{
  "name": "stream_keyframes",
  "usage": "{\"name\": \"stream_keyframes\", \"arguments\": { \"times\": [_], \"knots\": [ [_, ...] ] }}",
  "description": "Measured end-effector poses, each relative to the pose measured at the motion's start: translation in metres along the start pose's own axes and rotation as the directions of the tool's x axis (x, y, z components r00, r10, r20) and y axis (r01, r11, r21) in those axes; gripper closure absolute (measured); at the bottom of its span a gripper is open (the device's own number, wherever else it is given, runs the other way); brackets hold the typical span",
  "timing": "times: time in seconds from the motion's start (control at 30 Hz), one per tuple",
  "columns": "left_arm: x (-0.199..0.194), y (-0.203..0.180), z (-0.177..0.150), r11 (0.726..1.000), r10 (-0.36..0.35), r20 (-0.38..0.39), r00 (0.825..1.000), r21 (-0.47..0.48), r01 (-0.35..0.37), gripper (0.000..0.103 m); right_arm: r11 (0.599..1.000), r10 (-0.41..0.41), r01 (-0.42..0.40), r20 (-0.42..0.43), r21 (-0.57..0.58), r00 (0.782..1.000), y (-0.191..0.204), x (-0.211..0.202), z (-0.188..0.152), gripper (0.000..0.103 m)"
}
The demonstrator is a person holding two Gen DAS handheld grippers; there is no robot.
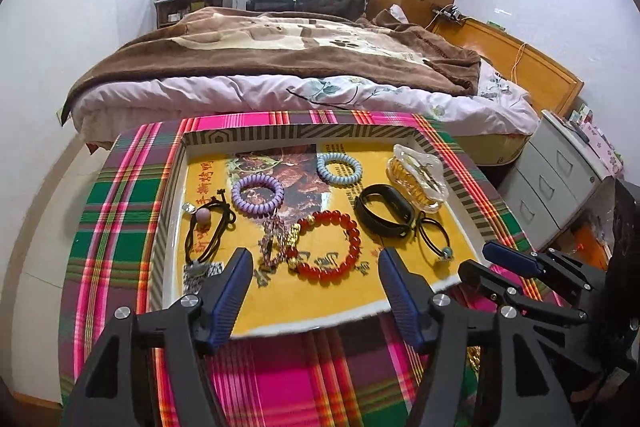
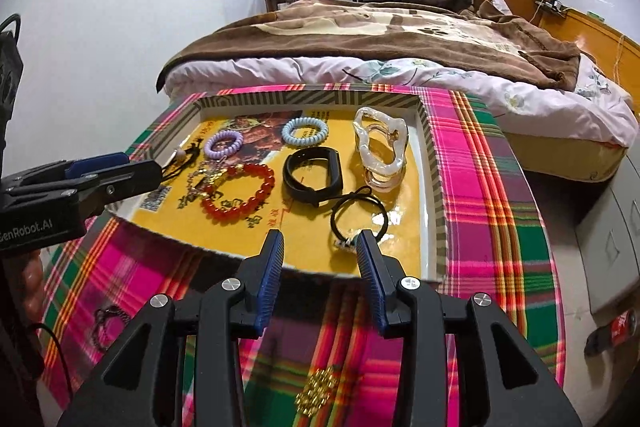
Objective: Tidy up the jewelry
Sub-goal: 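Withdraw both open tools from the tray back over the cloth, then grasp the gold chain bracelet on the cloth with the right tool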
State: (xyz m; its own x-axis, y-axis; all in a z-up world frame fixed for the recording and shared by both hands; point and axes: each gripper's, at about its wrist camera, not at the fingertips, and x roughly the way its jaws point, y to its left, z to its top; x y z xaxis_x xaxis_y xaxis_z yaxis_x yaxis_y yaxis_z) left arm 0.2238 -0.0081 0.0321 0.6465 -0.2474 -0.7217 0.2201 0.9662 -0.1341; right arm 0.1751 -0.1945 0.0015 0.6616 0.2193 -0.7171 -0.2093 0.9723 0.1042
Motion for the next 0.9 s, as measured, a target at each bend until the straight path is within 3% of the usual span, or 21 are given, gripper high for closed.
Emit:
{"name": "stream_keyframes", "arguments": {
  "times": [0.57,0.9],
  "knots": [
    [-0.063,0.006,-0.049,0.998,0.061,0.063,0.996,-0.027,-0.059,0.036,1.000,-0.002,0.001,0.055,0.015,0.998,0.005,-0.053,-0.037,0.063],
    [-0.083,0.034,-0.090,0.991,0.103,0.068,0.992,-0.094,-0.096,0.036,0.999,-0.018,0.018,0.015,0.035,1.000,-0.003,-0.056,-0.073,0.056]
  ]
}}
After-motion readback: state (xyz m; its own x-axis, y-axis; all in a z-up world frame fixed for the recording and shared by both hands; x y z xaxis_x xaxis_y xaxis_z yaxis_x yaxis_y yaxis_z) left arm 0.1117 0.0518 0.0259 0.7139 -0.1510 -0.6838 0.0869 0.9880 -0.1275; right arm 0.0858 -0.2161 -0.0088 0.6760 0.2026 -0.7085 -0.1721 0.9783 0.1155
